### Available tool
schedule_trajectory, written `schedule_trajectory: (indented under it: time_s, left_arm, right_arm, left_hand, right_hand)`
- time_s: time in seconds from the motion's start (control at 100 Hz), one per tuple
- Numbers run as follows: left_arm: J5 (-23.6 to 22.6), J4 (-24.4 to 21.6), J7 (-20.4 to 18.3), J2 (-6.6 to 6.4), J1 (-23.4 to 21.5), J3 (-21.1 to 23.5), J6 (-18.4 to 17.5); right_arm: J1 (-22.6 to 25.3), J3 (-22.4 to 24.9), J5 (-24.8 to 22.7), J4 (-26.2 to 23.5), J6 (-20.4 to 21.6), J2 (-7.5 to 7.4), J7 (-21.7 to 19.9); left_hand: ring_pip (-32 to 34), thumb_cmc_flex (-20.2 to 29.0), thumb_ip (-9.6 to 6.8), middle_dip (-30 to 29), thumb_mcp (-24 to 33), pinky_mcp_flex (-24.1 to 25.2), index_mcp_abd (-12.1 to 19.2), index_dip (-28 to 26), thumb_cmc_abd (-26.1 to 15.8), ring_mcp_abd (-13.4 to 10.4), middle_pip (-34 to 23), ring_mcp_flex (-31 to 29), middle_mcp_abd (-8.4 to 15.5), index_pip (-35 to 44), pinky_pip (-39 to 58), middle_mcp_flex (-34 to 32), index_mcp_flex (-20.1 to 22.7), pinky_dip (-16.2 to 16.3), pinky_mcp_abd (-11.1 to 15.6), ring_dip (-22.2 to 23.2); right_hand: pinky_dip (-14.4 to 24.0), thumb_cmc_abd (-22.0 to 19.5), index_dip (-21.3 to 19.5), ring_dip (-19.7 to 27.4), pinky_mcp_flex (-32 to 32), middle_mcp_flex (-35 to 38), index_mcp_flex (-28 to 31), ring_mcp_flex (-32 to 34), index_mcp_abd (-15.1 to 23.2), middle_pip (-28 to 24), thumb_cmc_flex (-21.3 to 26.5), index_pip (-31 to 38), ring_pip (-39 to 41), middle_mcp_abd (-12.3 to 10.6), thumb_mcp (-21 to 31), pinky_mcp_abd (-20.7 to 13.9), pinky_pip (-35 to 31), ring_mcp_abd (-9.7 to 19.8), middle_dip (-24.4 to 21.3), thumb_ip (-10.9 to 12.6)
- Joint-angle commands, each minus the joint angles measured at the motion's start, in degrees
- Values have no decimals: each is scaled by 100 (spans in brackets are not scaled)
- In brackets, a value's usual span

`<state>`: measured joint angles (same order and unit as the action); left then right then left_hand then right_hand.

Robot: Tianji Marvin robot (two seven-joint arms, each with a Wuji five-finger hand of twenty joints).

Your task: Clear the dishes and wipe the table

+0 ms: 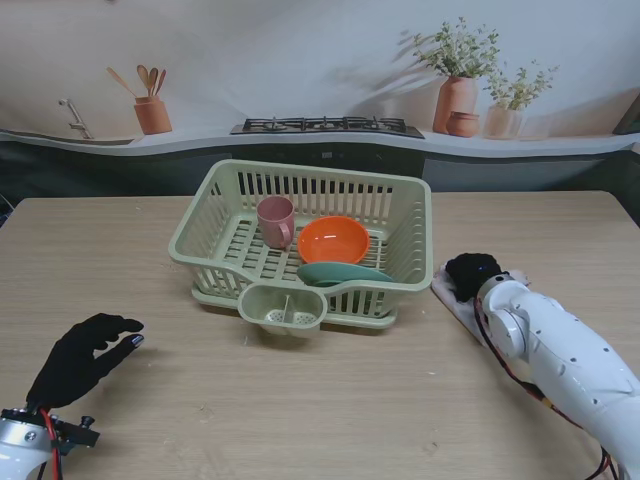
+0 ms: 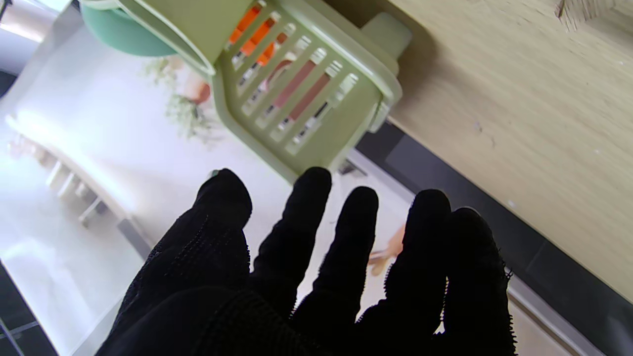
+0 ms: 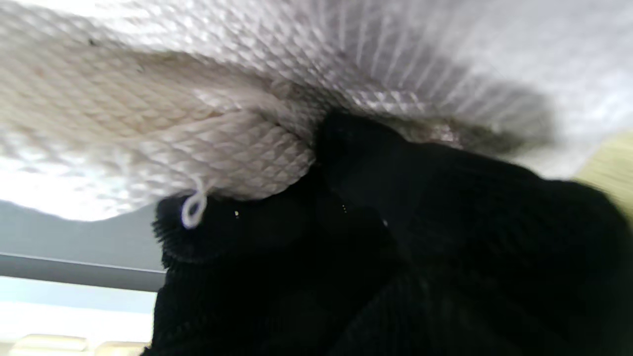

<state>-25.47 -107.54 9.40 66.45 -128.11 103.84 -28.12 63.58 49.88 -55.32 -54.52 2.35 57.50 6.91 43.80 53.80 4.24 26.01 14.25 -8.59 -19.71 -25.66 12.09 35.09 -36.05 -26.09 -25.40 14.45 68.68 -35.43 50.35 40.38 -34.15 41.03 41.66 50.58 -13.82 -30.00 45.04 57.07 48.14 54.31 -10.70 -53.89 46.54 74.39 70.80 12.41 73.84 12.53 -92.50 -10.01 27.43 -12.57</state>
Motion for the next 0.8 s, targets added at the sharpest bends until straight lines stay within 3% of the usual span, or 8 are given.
schedule_trajectory:
  time_s: [0.0,0.17,0.5,0.79]
  left_arm:
    - [4,-19,-57,29,-38,1,-8]
    - [8,-30,-56,31,-54,13,-20]
    - [24,-28,-86,26,-66,23,-31]
    - [25,-7,-93,24,-64,26,-78]
  right_arm:
    - [297,-24,-37,-126,233,124,-242]
    - [844,584,-172,-657,574,68,-582]
    - [2511,2270,-694,-1787,1477,-61,-1161]
    - [3455,3349,-1240,-2188,1900,-91,-933]
  left_hand:
    - [-29,62,-161,-85,-123,47,58,-48,-251,93,10,-42,-95,-70,140,-90,213,64,-1,22]
    - [-29,63,-162,-84,-124,49,56,-48,-254,89,8,-41,-82,-71,137,-90,210,63,-2,22]
    - [-28,68,-163,-85,-126,49,61,-48,-252,83,12,-38,-85,-71,138,-83,210,63,-2,23]
    - [-30,63,-163,-84,-128,49,63,-49,-248,85,8,-42,-82,-72,138,-95,205,63,-2,21]
  right_hand:
    - [12,-633,691,14,-67,-91,667,202,964,18,125,-1069,153,74,-291,-232,-71,107,-113,-208]
    - [14,-611,691,15,-62,-80,675,216,940,26,129,-1066,154,89,-273,-220,-72,88,-116,-204]
    - [21,-600,691,11,-60,-65,691,224,925,35,124,-1065,153,103,-258,-182,-76,66,-104,-211]
    - [22,-603,689,8,-58,-64,696,228,923,32,123,-1065,155,103,-255,-183,-76,67,-95,-211]
